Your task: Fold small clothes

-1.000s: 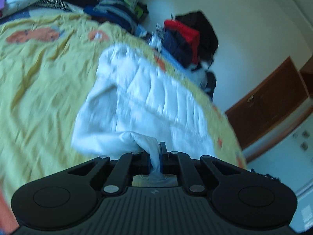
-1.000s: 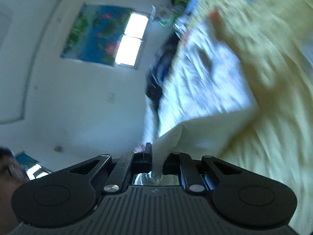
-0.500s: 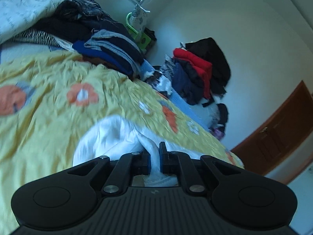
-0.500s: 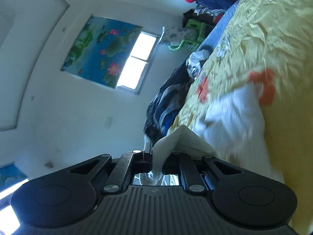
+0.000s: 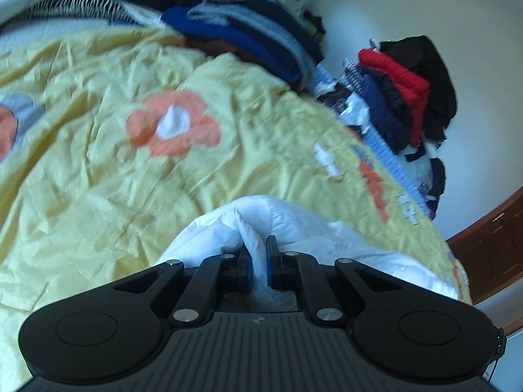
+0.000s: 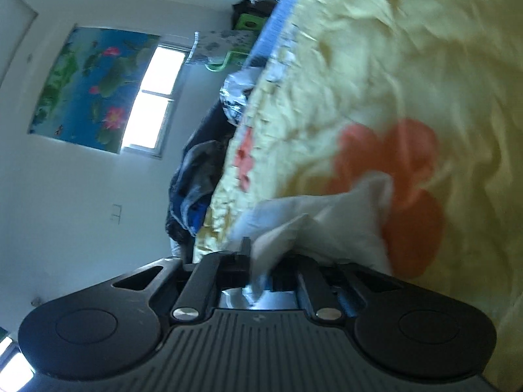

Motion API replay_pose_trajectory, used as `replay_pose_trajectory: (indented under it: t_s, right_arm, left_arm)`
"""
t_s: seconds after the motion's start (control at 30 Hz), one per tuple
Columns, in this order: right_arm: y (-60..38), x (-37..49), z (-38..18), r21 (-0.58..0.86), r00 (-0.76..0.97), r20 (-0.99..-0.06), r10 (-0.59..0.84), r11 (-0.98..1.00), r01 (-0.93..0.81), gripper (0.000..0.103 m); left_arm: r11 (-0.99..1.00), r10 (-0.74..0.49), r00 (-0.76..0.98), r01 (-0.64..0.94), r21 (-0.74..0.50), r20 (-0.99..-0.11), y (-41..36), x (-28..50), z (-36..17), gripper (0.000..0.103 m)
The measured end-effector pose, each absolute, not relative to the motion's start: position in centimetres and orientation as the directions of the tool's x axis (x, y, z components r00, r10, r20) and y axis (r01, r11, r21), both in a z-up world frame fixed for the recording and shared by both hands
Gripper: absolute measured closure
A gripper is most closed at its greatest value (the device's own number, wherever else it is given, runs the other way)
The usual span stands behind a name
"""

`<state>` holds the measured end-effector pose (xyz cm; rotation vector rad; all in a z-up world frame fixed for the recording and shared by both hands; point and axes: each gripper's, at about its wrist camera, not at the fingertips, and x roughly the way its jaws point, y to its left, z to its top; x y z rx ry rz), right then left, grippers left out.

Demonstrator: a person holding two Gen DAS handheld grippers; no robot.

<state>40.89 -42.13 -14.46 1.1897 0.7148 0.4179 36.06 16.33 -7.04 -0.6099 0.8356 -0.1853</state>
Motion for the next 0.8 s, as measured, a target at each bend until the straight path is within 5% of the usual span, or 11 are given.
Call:
replay_pose_trajectory:
  t_s: [0.23,0.3,0.37,0.4,0.43,0.5,0.67,0.8]
  right_arm:
    - [-41.9,41.1,-16.0,0.946,0.708,-0.281,0.648,0.31,0.091,0.091]
    - [-42.3,41.0,-15.5,0.958,0.712,-0.264,0.651,0.263,0.116,0.075]
    - [-42.8,40.3,-13.9,0.966,0.737,-0.228,0.637,0.243,0.088,0.057]
    - [-43.2,39.6,-12.6,0.967,0.761,-0.202,0.617,0.251,0.052,0.04]
    - [-43.6,38.8,-11.2,0.964,0.788,-0.173,0.591,0.264,0.014,0.033]
    - [-44.1,37.5,-8.6,0.946,0.827,-0.147,0.543,0.321,-0.043,0.03]
    - [-39.7,36.3,-3.1,0.741,0.815,-0.291,0.5,0.657,-0.139,0.03]
    - [-33.0,37.3,-2.0,0.492,0.816,-0.396,0.42,0.848,-0.198,0.03]
  left_arm:
    - [0.846,-0.347,0.662,-0.085,-0.527,-0.664,15.4,36.5,-8.0,0.095]
    - [0.83,-0.357,0.656,-0.104,-0.548,-0.665,15.7,36.3,-7.1,0.092]
    - [0.806,-0.375,0.663,-0.113,-0.582,-0.648,16.2,35.3,-5.4,0.079]
    - [0.8,-0.38,0.684,-0.096,-0.593,-0.623,16.4,34.5,-4.3,0.061]
    - [0.804,-0.362,0.717,-0.082,-0.588,-0.595,16.6,33.5,-3.0,0.035]
    - [0.848,-0.23,0.82,-0.095,-0.521,-0.524,16.5,30.8,-0.1,0.014]
    - [0.977,0.005,0.932,-0.082,-0.195,-0.363,11.3,27.3,3.1,0.014]
    - [0.996,0.083,0.926,-0.084,0.014,-0.368,4.9,29.1,1.7,0.013]
